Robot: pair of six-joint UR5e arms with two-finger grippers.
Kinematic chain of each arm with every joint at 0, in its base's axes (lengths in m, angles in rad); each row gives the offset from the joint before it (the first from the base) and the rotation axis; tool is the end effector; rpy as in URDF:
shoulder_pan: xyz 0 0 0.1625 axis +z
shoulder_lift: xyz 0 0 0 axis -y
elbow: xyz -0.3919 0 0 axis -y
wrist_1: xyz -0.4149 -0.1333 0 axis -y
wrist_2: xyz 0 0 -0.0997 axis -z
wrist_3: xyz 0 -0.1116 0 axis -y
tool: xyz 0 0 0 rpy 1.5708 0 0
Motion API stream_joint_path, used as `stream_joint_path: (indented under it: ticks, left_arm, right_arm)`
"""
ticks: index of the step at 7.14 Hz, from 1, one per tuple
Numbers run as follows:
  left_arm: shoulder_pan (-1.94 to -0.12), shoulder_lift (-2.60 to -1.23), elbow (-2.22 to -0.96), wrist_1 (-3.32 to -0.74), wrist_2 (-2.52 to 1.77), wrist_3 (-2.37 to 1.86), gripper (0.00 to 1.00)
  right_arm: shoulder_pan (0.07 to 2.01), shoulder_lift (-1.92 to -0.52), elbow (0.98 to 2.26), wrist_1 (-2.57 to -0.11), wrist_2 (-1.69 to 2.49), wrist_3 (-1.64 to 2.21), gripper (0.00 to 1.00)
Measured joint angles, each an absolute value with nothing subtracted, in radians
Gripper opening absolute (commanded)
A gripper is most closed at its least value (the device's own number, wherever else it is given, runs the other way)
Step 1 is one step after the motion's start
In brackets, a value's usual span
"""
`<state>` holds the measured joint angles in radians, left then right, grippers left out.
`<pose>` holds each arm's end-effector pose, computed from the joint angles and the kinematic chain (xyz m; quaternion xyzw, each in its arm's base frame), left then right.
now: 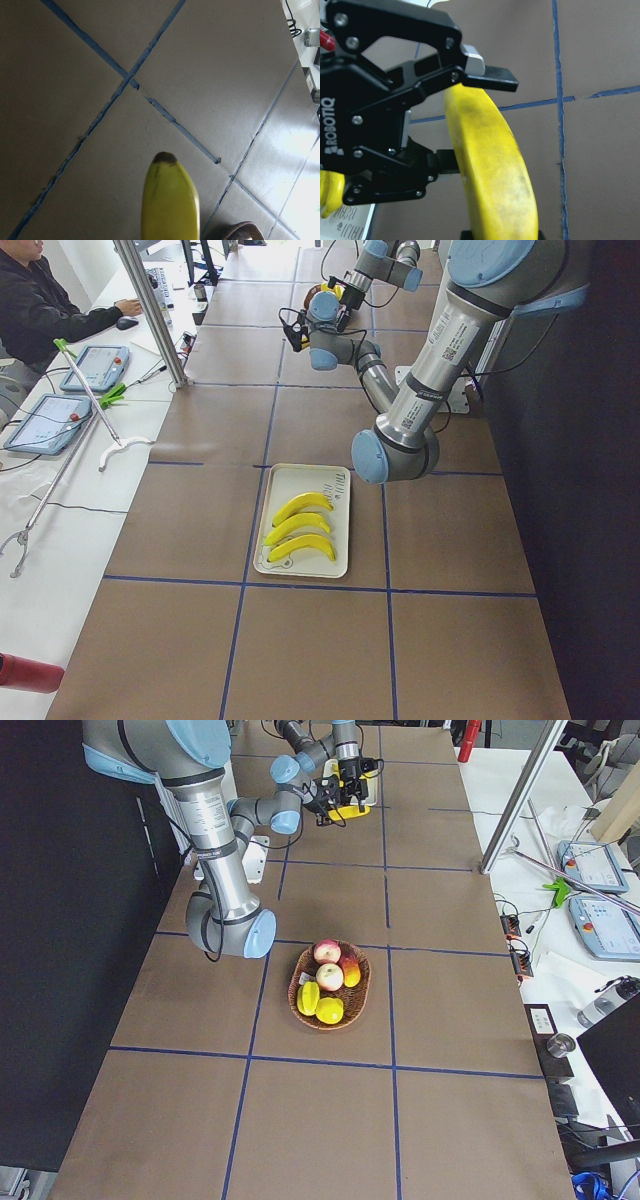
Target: Transfer all bananas from basket to plate
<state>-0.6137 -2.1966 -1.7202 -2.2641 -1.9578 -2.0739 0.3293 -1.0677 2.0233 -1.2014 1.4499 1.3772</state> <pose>0.4698 -0.4425 0.1011 -0.1062 0.6644 -0.2767 0.6861 -0.4826 -0.3200 0.0973 0.2047 -0.5808 0.0904 0.7827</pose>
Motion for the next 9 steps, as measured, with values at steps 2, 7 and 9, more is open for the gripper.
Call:
stream_joint_path:
  ticks: [2, 7, 9]
  left_arm:
    - [-0.618, -2.197, -1.720, -2.264, -1.959, -2.074, 0.00]
    - [-0.660, -2.163, -1.719, -2.248, -1.979, -2.022, 0.00]
    - [-0.707, -2.092, -1.720, -2.119, -2.038, -1.827, 0.00]
  right_arm:
    - [0.329, -1.068, 2.023, -1.202, 1.452, 1.377, 1.00]
    - [0.345, -1.079, 2.077, -1.207, 1.501, 1.370, 1.00]
    - [0.417, -1.088, 2.132, -1.272, 1.617, 1.366, 1.00]
